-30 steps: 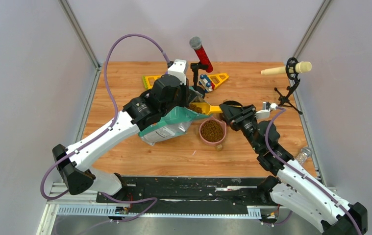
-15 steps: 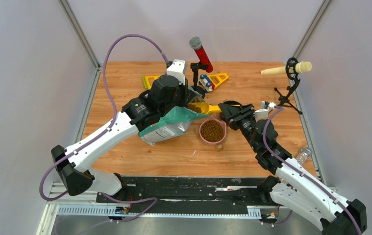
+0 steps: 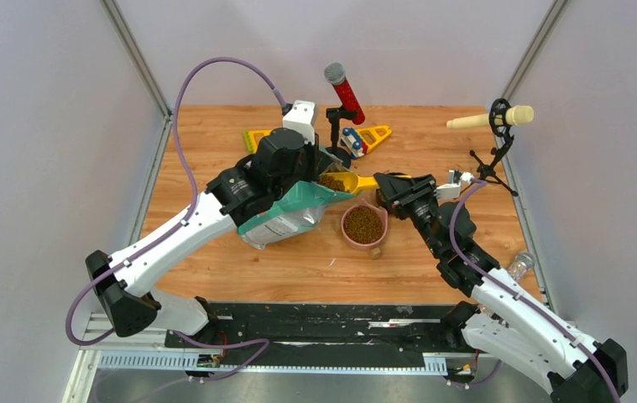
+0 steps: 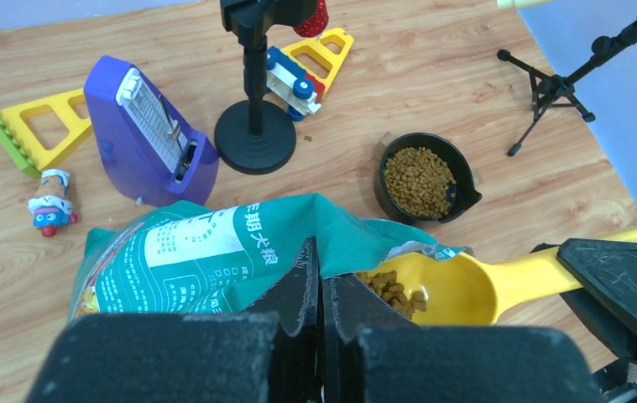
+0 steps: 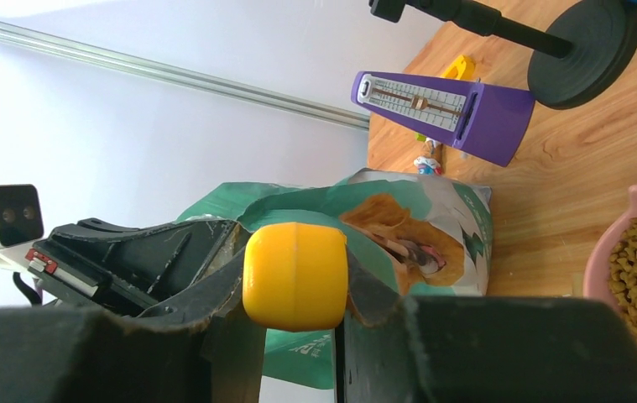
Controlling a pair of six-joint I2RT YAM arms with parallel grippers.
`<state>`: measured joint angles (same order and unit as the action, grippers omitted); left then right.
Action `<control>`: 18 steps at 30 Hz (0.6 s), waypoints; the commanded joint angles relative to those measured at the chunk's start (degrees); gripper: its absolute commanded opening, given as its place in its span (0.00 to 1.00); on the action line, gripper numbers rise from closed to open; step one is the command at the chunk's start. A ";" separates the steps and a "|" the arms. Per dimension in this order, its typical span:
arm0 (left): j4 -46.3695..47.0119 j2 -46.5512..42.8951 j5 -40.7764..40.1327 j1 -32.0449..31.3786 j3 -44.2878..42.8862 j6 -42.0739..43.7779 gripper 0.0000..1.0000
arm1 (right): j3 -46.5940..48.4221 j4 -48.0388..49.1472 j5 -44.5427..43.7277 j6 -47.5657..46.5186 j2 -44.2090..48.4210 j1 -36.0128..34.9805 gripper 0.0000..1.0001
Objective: Serve the pet food
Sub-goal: Collect the pet food from the pet food bag.
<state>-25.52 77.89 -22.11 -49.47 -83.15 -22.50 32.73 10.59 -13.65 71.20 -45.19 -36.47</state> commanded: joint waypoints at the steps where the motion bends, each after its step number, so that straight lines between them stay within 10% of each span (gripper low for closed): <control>1: 7.31 -4.14 -2.65 0.27 -1.33 0.73 0.00 | 2.07 4.00 -4.33 -1.56 1.67 0.35 0.00; 18: 6.50 -4.95 -3.73 0.28 -1.35 1.20 0.00 | 0.99 3.10 -11.50 4.84 5.10 0.35 0.00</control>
<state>-25.56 77.25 -23.73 -49.41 -83.15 -21.54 32.73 11.46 -19.62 74.30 -41.95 -36.56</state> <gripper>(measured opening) 0.007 0.285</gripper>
